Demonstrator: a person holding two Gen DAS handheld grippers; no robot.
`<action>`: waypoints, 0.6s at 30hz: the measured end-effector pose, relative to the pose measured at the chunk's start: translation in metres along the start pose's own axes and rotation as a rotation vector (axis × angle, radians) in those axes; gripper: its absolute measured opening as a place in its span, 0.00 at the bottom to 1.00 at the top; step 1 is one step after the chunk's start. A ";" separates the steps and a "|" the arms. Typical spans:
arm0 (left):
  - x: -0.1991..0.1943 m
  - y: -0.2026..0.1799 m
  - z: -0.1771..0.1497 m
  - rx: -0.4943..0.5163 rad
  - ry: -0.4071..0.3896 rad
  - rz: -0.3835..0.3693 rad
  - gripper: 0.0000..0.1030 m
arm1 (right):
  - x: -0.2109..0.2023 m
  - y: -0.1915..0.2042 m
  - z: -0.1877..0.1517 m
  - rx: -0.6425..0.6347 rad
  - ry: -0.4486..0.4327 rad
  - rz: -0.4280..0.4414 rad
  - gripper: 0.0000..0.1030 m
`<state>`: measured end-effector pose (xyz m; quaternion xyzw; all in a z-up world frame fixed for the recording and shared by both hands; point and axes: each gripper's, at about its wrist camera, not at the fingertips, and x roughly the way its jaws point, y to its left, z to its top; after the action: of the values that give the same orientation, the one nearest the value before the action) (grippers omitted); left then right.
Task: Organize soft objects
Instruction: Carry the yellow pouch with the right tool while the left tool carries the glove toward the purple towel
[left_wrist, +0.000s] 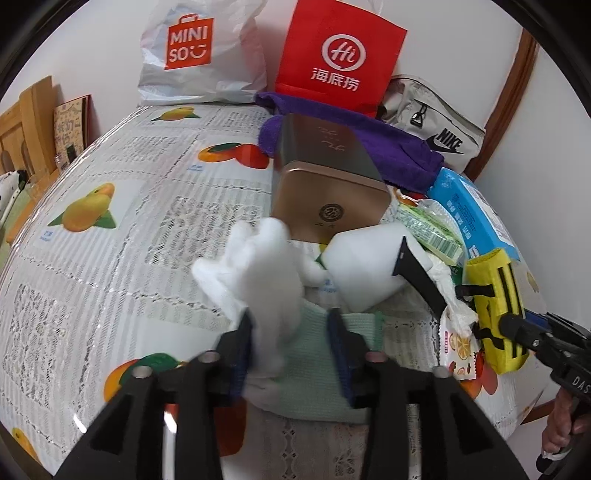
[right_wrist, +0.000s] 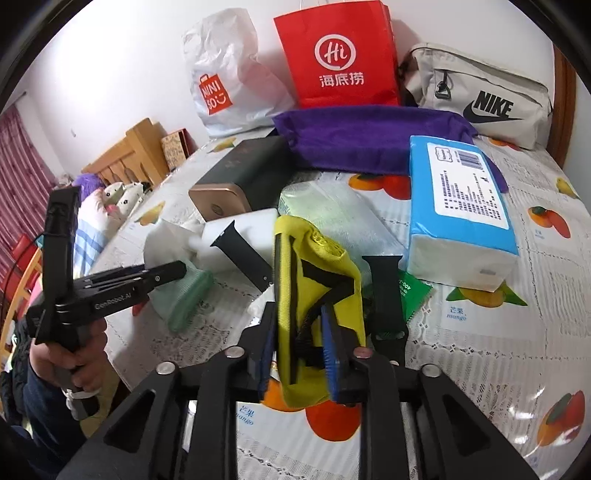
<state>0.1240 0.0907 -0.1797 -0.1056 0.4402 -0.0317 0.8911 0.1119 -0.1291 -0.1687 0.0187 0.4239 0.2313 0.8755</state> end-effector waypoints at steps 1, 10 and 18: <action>0.001 -0.003 0.000 0.011 -0.003 0.007 0.51 | 0.002 0.001 0.000 -0.001 0.001 -0.006 0.29; 0.004 -0.005 0.003 0.046 -0.023 0.117 0.20 | -0.006 0.008 -0.002 -0.032 -0.038 0.016 0.14; -0.021 0.003 0.004 0.003 -0.047 0.081 0.11 | -0.042 0.000 -0.003 -0.006 -0.096 0.017 0.13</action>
<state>0.1143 0.0977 -0.1622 -0.0872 0.4228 0.0062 0.9020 0.0868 -0.1476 -0.1399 0.0308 0.3806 0.2391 0.8928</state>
